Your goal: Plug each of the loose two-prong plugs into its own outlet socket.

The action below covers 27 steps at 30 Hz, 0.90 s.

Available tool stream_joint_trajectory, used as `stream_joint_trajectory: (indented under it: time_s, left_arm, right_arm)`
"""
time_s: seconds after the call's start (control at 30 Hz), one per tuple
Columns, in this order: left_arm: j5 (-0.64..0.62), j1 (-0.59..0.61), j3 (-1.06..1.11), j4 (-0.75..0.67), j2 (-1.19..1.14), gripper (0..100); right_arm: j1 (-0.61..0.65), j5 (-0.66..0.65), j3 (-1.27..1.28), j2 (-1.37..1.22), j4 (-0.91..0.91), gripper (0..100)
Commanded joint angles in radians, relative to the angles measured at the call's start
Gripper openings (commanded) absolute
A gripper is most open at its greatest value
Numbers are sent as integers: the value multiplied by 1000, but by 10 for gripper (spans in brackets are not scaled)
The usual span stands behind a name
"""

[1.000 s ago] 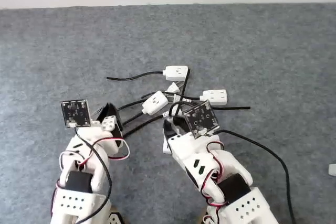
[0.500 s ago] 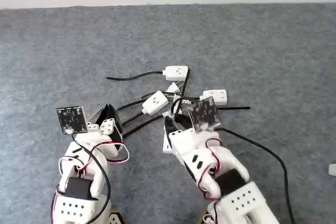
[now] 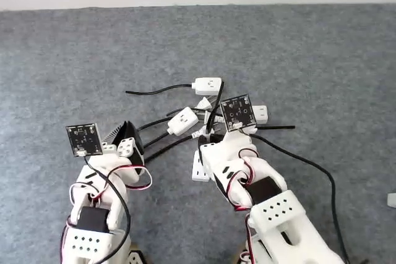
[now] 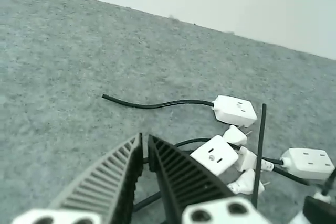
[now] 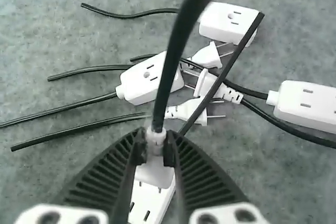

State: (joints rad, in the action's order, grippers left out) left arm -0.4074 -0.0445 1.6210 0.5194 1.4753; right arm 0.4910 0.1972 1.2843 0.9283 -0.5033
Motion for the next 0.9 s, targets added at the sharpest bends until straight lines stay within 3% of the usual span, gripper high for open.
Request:
stream_joint_trajectory:
  time_s: [0.0, 0.63, 0.87]
  left_arm:
    - [-11, 2, -7, -28, -3, 13]
    - [-3, 2, -4, -28, -3, 13]
    - [-3, 2, 4, -29, -3, 13]
  right_arm:
    - [-13, 14, -71, -2, 24, 8]
    - [-12, 14, 0, -4, 90, 8]
    - [-10, 9, 78, -4, 217, 13]
